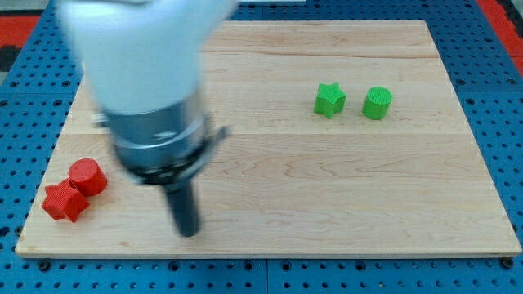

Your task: Push the red circle to the center of the board

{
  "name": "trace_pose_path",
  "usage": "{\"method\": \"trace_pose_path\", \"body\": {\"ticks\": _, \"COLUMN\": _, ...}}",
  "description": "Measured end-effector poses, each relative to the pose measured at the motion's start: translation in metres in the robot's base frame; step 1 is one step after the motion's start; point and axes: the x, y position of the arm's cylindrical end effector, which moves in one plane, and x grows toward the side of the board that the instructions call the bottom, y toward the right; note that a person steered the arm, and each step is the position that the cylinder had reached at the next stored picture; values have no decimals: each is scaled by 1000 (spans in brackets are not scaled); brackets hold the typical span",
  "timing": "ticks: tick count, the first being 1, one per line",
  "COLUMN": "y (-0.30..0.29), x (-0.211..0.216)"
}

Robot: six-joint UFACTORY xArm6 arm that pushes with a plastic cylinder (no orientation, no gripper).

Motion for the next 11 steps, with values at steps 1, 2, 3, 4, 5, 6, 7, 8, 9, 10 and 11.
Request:
{"method": "trace_pose_path", "body": {"ticks": 1, "y": -94, "x": 21}}
{"method": "trace_pose_path", "body": {"ticks": 2, "y": -169, "x": 13}}
{"method": "trace_pose_path", "body": {"ticks": 3, "y": -143, "x": -12}}
{"method": "trace_pose_path", "body": {"ticks": 4, "y": -126, "x": -45}}
{"method": "trace_pose_path", "body": {"ticks": 5, "y": -115, "x": -84}}
{"method": "trace_pose_path", "body": {"ticks": 6, "y": -96, "x": -126}}
{"method": "trace_pose_path", "body": {"ticks": 7, "y": -72, "x": -165}}
{"method": "trace_pose_path", "body": {"ticks": 8, "y": -27, "x": -166}}
{"method": "trace_pose_path", "body": {"ticks": 9, "y": -28, "x": -164}}
{"method": "trace_pose_path", "body": {"ticks": 10, "y": -27, "x": -164}}
{"method": "trace_pose_path", "body": {"ticks": 11, "y": -6, "x": -159}}
